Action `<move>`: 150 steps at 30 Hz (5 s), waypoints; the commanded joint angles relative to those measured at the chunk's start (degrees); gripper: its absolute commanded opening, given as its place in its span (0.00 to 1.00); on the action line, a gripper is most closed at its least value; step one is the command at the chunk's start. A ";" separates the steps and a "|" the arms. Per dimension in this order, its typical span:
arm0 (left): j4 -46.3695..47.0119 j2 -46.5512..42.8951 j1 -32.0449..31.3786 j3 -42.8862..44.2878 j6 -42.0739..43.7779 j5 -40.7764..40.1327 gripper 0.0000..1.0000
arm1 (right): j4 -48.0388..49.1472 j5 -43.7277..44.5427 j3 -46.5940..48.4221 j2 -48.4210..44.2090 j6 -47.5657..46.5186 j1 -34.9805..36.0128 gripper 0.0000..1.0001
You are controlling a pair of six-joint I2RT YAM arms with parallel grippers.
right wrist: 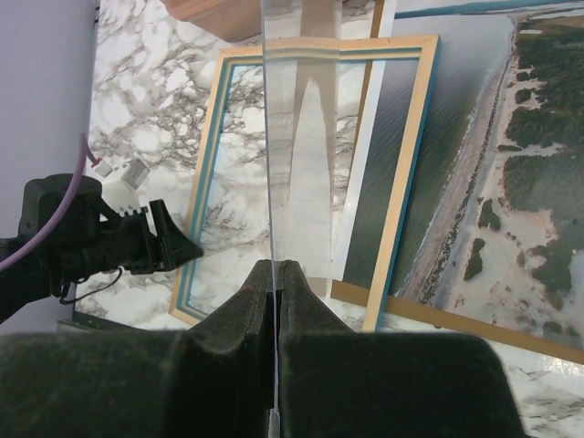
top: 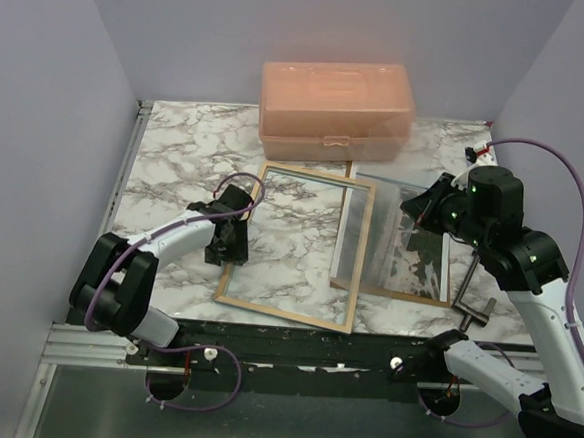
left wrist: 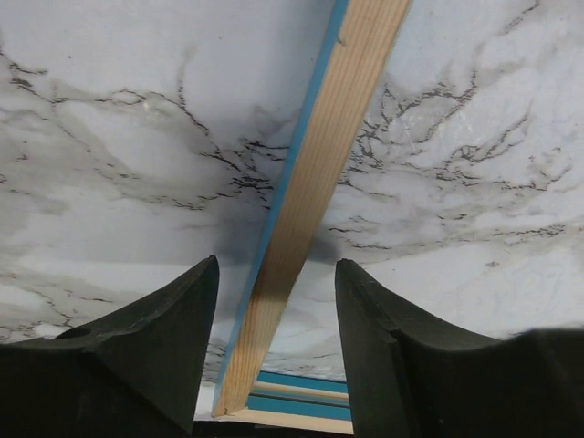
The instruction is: Put the photo into the frame
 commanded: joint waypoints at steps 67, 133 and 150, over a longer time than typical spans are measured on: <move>12.45 -9.08 -18.76 -10.25 -7.43 10.26 0.28 | 9.68 -11.18 -7.72 -0.15 4.36 -0.10 0.01; 16.76 -14.88 -6.62 -15.85 -0.15 12.31 0.41 | 24.97 -29.31 -23.87 -1.79 18.59 -0.12 0.01; 16.84 -14.25 -6.63 -15.64 -0.24 12.30 0.39 | 25.88 -28.92 -26.20 -1.99 18.96 -0.10 0.01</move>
